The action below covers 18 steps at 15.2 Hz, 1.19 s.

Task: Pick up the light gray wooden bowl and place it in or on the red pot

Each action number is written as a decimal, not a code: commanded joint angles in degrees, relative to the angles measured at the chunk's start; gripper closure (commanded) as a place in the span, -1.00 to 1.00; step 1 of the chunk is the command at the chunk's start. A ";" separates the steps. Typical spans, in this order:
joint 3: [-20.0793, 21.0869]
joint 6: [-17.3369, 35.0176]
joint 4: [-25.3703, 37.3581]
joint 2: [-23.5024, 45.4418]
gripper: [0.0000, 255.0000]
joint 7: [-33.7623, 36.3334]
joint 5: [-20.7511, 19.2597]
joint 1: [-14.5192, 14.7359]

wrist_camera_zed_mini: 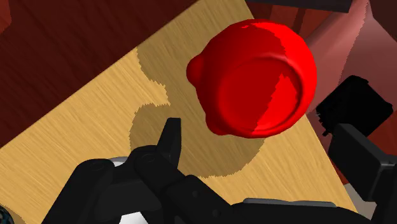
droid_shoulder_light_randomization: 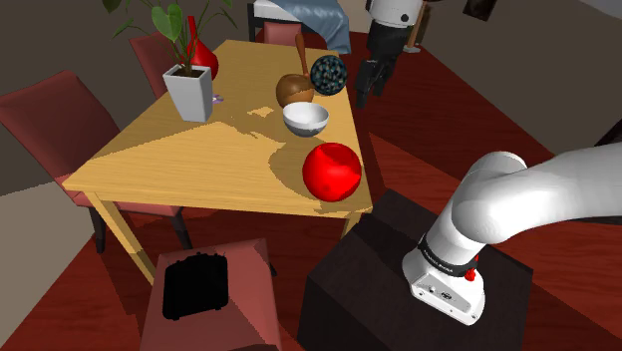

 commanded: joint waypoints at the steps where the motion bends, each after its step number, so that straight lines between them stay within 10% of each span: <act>1: 0.00 0.00 0.00 0.00 -1.00 0.00 0.00 0.00; 18: -2.67 23.70 11.93 35.33 -1.00 -5.42 -5.27 -1.58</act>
